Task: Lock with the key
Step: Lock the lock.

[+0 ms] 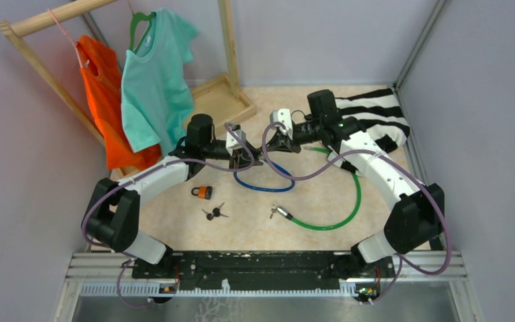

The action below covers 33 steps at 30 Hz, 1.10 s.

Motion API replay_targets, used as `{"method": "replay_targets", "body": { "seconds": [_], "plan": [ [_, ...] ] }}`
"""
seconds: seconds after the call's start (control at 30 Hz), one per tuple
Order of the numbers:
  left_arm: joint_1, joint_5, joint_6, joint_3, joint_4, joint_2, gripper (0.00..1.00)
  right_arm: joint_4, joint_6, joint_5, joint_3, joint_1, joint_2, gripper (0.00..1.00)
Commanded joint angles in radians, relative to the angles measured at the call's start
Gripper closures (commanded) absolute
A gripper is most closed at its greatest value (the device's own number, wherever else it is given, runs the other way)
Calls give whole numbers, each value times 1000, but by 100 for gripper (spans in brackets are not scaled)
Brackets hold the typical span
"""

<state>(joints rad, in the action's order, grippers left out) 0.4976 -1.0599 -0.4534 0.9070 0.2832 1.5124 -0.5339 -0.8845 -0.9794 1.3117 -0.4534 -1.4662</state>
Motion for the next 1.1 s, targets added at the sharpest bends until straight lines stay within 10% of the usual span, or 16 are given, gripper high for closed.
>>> {"method": "replay_targets", "body": {
  "seconds": [0.0, 0.4, 1.07],
  "plan": [
    [20, -134, -43, 10, -60, -19, 100, -22, -159, 36, 56, 13, -28, 100],
    [19, -168, -108, 16, -135, -9, 100, -64, -207, -17, 97, 40, -48, 100],
    [19, -81, -127, 6, -160, -12, 100, 166, 213, -8, 32, 70, -14, 100]
  ]
}}
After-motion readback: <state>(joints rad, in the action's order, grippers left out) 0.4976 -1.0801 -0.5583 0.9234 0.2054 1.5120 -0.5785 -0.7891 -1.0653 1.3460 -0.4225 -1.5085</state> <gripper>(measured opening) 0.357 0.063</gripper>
